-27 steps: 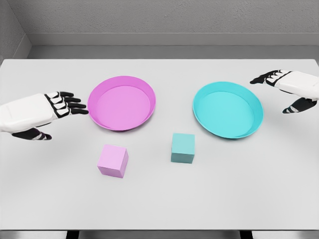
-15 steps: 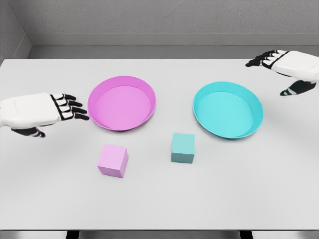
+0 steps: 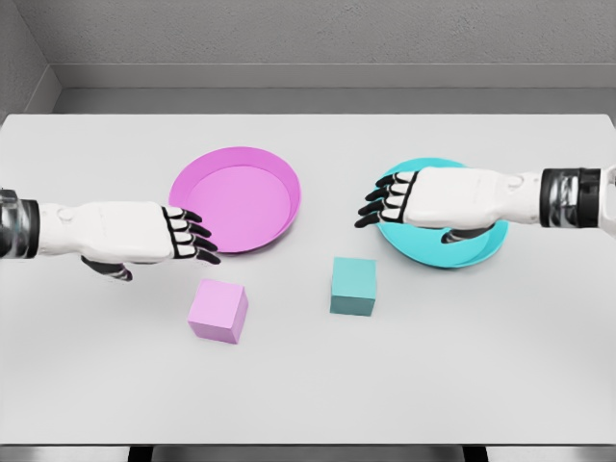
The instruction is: Place the blocks in the corresponding plates according to their colors
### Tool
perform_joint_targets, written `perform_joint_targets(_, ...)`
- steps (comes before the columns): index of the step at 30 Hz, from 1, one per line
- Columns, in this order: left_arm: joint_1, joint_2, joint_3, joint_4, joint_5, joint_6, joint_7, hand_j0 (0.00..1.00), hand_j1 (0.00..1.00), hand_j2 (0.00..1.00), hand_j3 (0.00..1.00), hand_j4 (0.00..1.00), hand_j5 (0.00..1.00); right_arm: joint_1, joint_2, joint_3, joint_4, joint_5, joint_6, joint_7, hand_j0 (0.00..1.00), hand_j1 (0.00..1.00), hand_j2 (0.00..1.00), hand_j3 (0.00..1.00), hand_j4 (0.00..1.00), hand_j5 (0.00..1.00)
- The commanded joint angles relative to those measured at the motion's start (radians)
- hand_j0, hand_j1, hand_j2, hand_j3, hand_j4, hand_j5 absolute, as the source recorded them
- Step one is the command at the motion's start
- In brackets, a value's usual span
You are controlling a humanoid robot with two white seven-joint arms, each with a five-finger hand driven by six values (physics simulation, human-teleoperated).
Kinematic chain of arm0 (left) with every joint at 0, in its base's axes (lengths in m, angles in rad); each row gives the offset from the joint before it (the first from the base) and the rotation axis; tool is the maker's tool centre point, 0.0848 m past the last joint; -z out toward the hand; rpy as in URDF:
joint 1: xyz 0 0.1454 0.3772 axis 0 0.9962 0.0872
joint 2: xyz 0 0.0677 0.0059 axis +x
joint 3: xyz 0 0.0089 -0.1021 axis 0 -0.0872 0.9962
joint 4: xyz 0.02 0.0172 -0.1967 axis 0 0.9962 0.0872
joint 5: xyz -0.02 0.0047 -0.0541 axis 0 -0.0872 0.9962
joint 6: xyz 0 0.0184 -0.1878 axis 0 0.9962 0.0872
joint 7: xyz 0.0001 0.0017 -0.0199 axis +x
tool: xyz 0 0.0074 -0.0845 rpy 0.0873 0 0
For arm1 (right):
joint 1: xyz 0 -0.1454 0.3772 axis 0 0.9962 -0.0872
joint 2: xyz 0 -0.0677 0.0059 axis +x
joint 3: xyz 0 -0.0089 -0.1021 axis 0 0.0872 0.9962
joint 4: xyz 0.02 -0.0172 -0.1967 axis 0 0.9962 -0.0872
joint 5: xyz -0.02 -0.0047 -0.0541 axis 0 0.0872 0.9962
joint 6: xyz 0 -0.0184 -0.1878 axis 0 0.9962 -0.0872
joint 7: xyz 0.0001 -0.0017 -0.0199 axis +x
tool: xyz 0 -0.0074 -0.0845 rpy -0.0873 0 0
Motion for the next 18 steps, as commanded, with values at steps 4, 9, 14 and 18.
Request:
perform_joint_targets(4,-0.002,-0.096,-0.037,0.000,0.007,0.002,-0.011,1.00,1.00,1.00,1.00,1.00,1.00,0.000,0.000,0.030,-0.035,-0.005,0.003,0.000,1.00,1.00,1.00,1.00,1.00,1.00)
perform_joint_targets(9,-0.008,-0.105,-0.054,0.000,0.007,0.002,-0.013,1.00,1.00,1.00,1.00,1.00,1.00,0.000,0.011,0.063,-0.036,-0.003,0.003,0.000,1.00,1.00,1.00,1.00,1.00,1.00)
perform_joint_targets(14,-0.006,-0.105,-0.073,0.000,0.007,0.002,-0.013,1.00,1.00,1.00,1.00,1.00,1.00,-0.002,0.026,0.064,-0.036,-0.005,0.003,0.000,1.00,1.00,1.00,1.00,1.00,1.00)
perform_joint_targets(18,-0.003,-0.114,-0.088,0.000,0.007,0.002,-0.017,1.00,1.00,1.00,1.00,1.00,1.00,-0.008,0.048,0.095,-0.036,-0.003,0.003,0.000,1.00,1.00,1.00,1.00,1.00,1.00)
